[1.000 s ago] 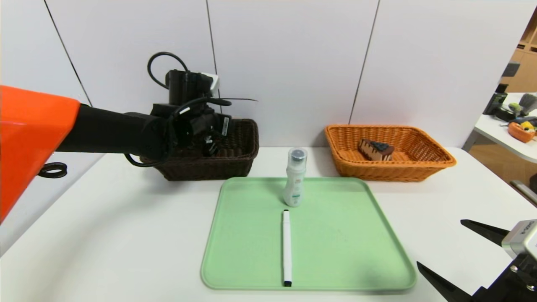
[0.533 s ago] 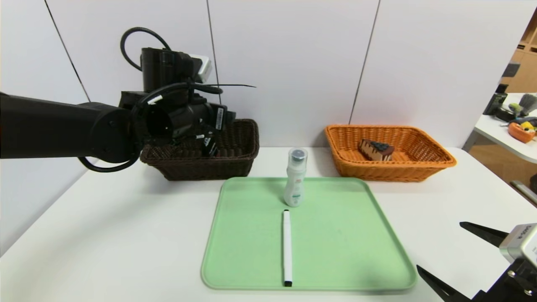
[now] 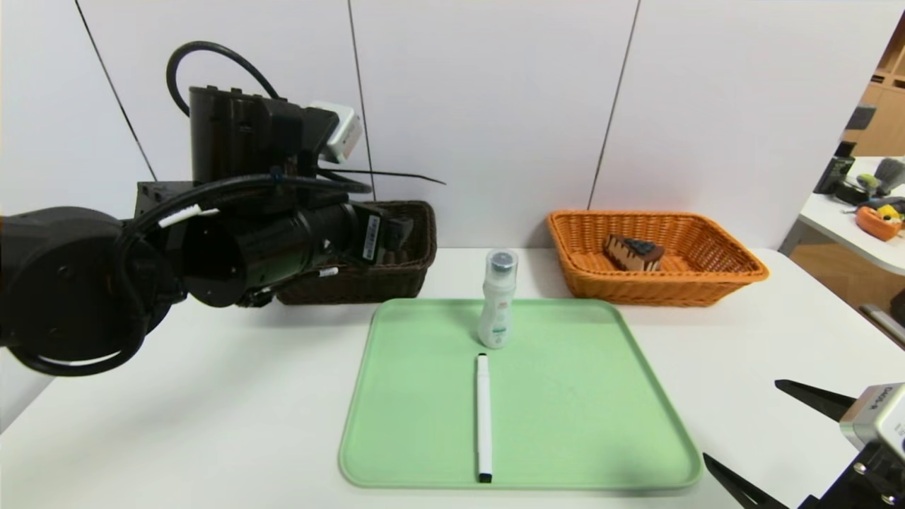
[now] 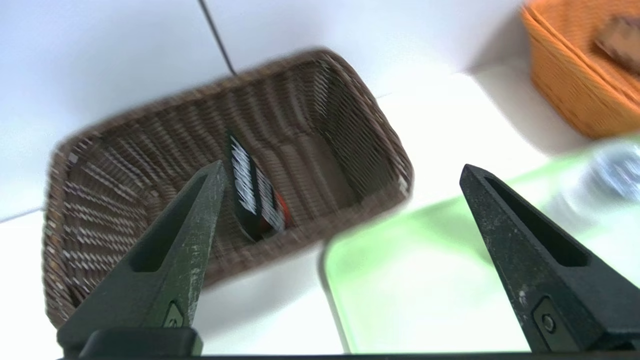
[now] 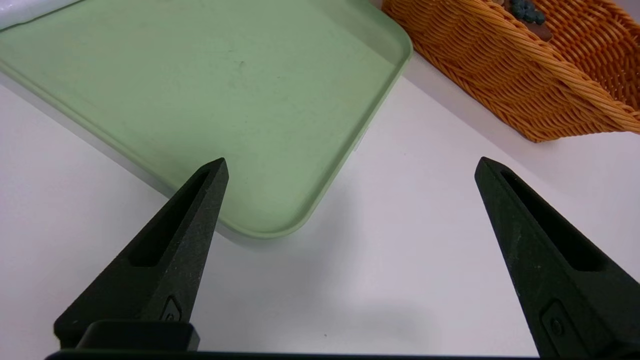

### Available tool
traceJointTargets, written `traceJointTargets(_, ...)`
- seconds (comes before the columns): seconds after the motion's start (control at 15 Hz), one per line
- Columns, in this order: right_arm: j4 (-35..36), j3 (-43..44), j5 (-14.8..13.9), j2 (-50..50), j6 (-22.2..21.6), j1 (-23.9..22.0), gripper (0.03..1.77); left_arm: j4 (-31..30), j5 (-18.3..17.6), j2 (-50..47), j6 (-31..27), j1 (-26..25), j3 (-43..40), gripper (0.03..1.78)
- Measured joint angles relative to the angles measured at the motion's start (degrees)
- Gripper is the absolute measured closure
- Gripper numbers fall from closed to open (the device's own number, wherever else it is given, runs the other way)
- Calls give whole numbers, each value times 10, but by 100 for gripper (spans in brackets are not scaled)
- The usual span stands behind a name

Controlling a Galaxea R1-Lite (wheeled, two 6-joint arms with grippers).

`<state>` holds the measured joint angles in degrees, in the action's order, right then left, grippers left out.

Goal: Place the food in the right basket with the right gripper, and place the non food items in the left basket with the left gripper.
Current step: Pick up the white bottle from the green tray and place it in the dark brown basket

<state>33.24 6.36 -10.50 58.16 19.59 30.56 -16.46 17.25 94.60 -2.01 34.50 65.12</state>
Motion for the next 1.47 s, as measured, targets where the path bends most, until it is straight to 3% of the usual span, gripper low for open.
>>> traceJointTargets(0.4, 0, -1, 0, -1, 0, 0, 10, -54, 12, -57, 12, 85, -129, 14)
traceJointTargets(0.8, 0, -1, -1, -1, 0, 0, 10, -207, 16, -47, 15, 133, -234, 12)
traceJointTargets(1.47, 0, -1, 0, -6, 0, 0, 10, -355, 39, 55, 43, 166, -255, 12)
